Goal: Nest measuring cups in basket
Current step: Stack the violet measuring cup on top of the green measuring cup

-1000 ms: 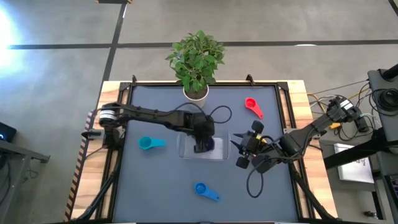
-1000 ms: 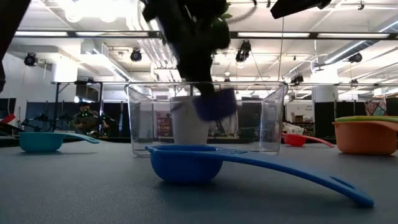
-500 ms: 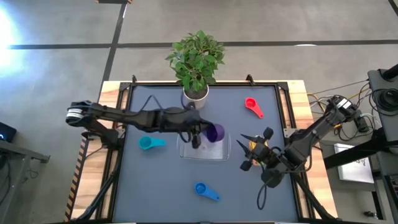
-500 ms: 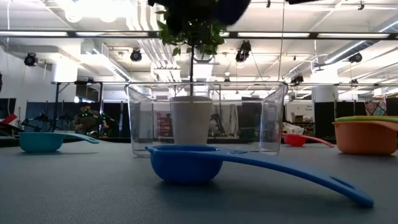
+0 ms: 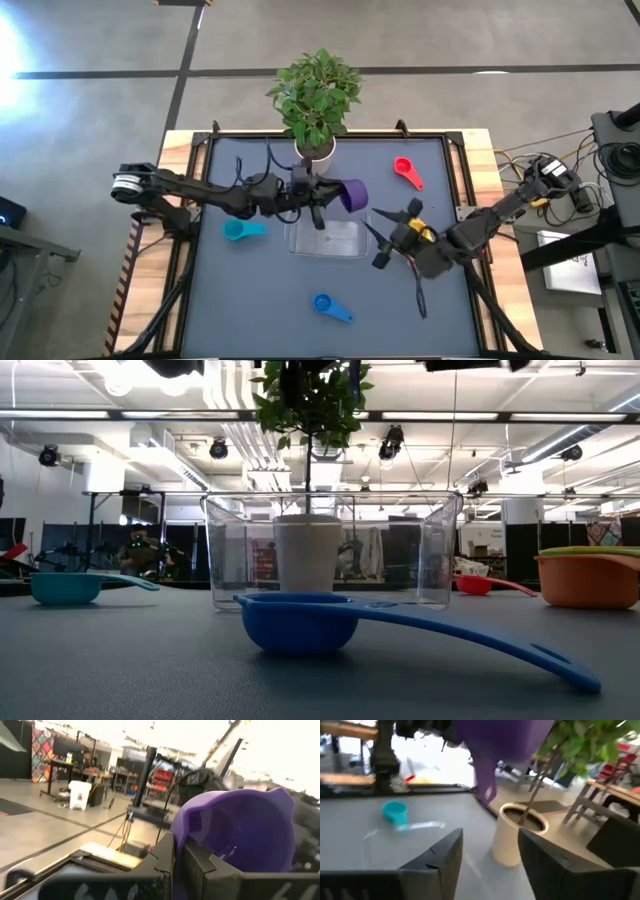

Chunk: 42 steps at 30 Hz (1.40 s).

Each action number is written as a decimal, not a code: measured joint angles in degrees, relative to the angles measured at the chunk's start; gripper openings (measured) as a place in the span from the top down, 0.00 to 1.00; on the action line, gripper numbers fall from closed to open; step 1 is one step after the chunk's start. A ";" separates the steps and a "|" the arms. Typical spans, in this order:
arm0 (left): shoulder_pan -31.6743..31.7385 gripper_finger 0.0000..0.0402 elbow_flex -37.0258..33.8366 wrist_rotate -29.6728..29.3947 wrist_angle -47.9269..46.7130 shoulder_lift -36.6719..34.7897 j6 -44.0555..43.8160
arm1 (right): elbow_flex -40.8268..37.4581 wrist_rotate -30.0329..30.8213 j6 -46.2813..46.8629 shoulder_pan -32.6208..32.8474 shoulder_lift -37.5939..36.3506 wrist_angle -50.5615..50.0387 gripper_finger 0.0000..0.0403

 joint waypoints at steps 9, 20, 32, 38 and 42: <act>0.02 1.00 0.02 -3.64 10.78 5.22 -2.07 | -0.13 -3.48 -16.90 -6.45 6.61 21.62 0.41; 0.00 1.00 0.02 -4.02 15.70 7.85 -3.53 | -0.15 -3.50 -19.83 -10.64 11.15 31.27 0.51; -0.09 1.00 -0.02 -4.17 15.78 7.87 -3.52 | -0.15 -3.29 -22.20 -10.74 10.01 31.43 0.95; 0.04 0.95 -0.02 0.47 13.91 7.66 -1.19 | -0.22 -2.95 -23.07 -10.44 9.38 30.25 0.97; -0.21 0.79 -0.04 2.46 6.09 6.39 -0.33 | -0.22 -3.16 -18.61 -9.13 6.30 21.91 0.98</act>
